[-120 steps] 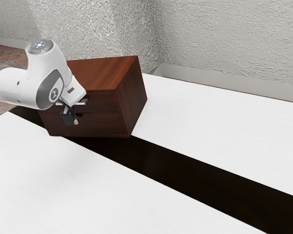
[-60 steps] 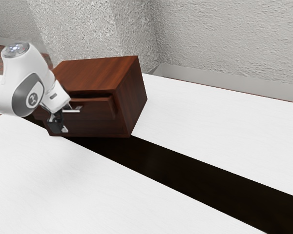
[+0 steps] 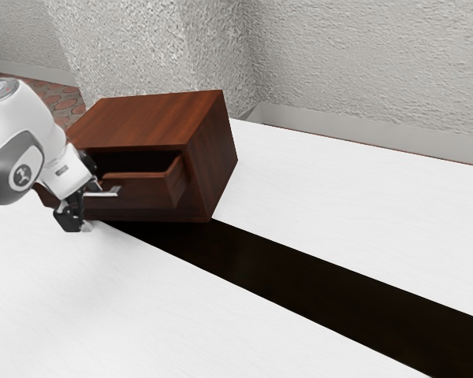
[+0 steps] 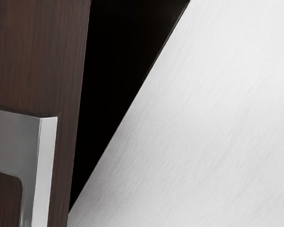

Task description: Pull the drawer handle with one arm to open the drawer

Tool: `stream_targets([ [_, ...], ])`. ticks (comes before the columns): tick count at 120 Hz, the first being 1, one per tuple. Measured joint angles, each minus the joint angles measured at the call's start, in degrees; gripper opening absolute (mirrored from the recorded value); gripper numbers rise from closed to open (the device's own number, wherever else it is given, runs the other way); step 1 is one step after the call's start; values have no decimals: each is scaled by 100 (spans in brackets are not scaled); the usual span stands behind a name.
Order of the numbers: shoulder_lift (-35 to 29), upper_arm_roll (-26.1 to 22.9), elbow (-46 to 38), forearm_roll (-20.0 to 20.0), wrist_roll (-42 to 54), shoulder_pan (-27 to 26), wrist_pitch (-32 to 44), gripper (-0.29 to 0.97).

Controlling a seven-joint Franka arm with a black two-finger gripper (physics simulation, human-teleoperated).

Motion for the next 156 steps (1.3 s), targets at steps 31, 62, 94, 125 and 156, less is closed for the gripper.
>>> stream_targets([
  [31, -580, 2, -492, 172, 24, -99, -139, 66],
  [62, -1102, 1, -976, 375, 39, -109, -301, 68],
  [94, -1633, -2, -1479, 581, 43, -193, -354, 68],
  [125, -1761, 2, -1519, 780, 39, -199, -380, 62],
  [156, -1855, 79, -1460, 807, 37, -185, -410, 65],
])
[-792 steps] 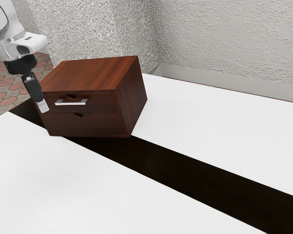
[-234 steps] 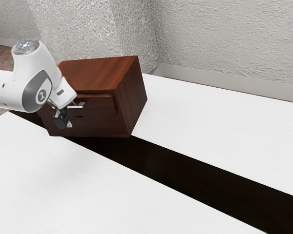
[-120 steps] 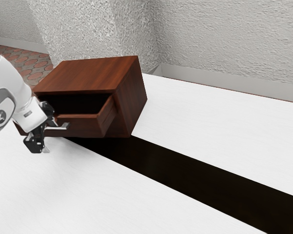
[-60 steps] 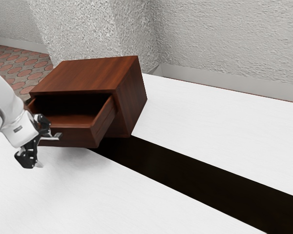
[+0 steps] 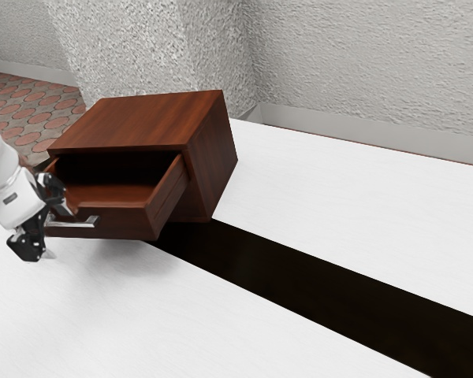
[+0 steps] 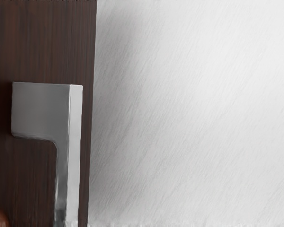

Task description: Pull the drawer handle with one arm to open the drawer

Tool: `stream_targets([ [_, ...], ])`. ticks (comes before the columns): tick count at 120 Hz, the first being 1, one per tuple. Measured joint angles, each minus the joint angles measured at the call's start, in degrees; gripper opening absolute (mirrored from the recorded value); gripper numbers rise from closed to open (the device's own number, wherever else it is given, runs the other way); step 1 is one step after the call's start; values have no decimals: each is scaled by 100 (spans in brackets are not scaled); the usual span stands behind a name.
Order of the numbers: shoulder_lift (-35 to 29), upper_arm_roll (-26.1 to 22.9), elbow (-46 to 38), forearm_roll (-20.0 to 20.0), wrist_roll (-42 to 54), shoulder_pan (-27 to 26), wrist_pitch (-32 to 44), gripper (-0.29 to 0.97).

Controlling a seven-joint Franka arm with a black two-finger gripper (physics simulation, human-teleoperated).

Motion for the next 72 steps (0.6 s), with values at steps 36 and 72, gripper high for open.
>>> stream_targets([
  [36, -159, -114, 858, -9, 2, -32, -695, 67],
  [72, 666, -245, 2797, -704, -375, -54, -2177, 68],
])
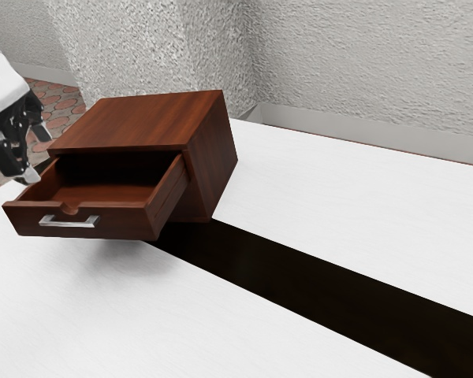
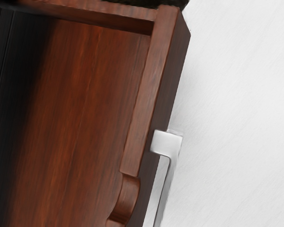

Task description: Pull the drawer handle with one arm to open the drawer

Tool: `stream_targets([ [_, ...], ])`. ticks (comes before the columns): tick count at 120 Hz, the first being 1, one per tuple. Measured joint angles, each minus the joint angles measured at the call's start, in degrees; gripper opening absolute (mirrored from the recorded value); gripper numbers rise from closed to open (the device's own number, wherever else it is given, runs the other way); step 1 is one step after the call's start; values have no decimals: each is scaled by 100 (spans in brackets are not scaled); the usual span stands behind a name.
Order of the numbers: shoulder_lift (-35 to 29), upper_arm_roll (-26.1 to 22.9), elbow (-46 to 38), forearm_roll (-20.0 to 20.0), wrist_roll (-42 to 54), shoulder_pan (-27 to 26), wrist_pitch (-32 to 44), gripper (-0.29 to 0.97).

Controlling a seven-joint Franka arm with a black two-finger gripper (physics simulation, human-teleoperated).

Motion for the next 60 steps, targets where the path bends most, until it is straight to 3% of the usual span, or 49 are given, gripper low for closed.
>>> stream_targets([
  [22, 751, -694, 1238, -232, -658, -142, -1186, 68],
  [60, 779, -783, 1420, -424, -1419, -138, -1879, 68],
])
